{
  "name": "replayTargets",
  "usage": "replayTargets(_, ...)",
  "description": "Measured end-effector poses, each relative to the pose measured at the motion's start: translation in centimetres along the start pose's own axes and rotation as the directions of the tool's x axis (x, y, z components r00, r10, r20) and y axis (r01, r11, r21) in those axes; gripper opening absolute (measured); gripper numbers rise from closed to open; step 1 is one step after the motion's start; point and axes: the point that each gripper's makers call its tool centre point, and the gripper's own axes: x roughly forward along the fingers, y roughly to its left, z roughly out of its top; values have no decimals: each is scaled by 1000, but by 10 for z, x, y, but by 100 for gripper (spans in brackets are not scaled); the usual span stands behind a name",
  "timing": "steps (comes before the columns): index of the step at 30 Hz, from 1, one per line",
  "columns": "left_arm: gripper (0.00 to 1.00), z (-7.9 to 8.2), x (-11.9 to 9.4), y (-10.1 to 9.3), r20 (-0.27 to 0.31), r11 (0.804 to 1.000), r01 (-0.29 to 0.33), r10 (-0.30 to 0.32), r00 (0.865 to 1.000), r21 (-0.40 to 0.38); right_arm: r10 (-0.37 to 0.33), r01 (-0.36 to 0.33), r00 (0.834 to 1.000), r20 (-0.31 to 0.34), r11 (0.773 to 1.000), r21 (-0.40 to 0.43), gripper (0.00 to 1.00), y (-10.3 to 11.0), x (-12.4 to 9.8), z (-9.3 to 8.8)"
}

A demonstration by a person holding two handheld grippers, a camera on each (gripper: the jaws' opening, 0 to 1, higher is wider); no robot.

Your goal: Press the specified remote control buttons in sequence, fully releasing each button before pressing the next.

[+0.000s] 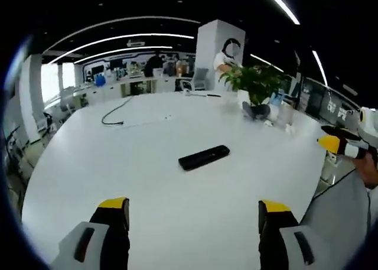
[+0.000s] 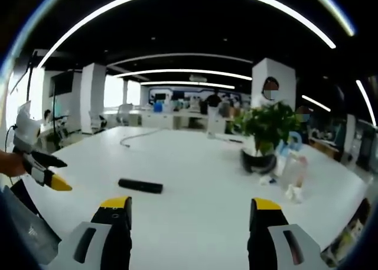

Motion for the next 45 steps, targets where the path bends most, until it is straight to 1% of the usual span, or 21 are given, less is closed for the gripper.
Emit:
replayTargets(2,97,1,-5,-1,19,1000,-20,20,1000,10,-2,2,1000,1,1000,0,81,0,0,0)
replayTargets(3,98,0,-7,1,28,999,-45,45,999,22,-3,3,1000,1,1000,0,81,-1,0,0)
replayTargets(5,100,-1,-10,3,31,997,-69,68,997,34,-4,4,1000,0,1000,-1,81,-1,1,0)
replayTargets(7,99,0,-14,9,45,994,-110,109,993,21,0,0,1000,1,1000,1,81,0,1,0)
replayTargets(8,100,1,-16,12,54,991,-134,134,990,0,2,-2,1000,-1,1000,0,81,1,1,0)
replayTargets(9,100,4,-18,17,81,986,-163,164,983,-20,4,-4,1000,-6,1000,-3,82,1,1,-1)
replayTargets(11,100,12,-24,23,146,980,-199,199,969,-12,8,-8,1000,-9,1000,-5,82,2,2,-1)
replayTargets(12,100,13,-27,27,157,973,-231,228,961,-2,9,-10,1000,-9,1000,-6,82,3,2,-1)
replayTargets(13,100,13,-29,29,159,970,-244,239,958,11,10,-10,1000,-10,1000,-7,82,3,2,-1)
replayTargets(18,100,3,-32,27,150,973,-230,230,962,-20,11,-11,1000,-20,1000,-12,82,4,2,-3)
replayTargets(20,100,2,-33,27,150,973,-227,230,962,-32,10,-10,1000,-23,1000,-12,82,4,2,-4)
replayTargets(23,100,6,-40,28,159,971,-236,240,958,-44,10,-10,1000,-29,1000,-15,82,4,2,-5)
replayTargets(24,100,6,-44,29,173,969,-242,247,953,-50,9,-9,999,-31,1000,-17,83,4,2,-5)
replayTargets(27,100,-3,-50,33,159,964,-256,264,951,-70,6,-7,999,-35,1000,-18,82,4,2,-6)
replayTargets(30,100,-7,-52,37,169,958,-271,284,944,-96,5,-6,999,-42,1000,-25,82,5,2,-7)
replayTargets(31,100,-4,-53,42,176,950,-299,310,934,-87,7,-8,999,-44,1000,-28,82,5,2,-8)
replayTargets(32,100,-3,-54,44,182,946,-312,322,929,-84,10,-11,999,-47,999,-33,82,6,2,-8)
replayTargets(34,100,0,-56,45,200,943,-321,332,922,-88,12,-15,999,-49,999,-41,82,7,2,-9)
replayTargets(36,100,1,-58,46,201,940,-331,341,918,-83,12,-14,999,-50,999,-44,82,7,2,-8)
replayTargets(39,100,0,-57,45,197,941,-326,337,921,-84,8,-10,999,-51,999,-41,82,6,2,-9)
replayTargets(45,100,-1,-56,46,191,939,-334,343,920,-79,5,-7,999,-48,999,-41,82,6,2,-8)
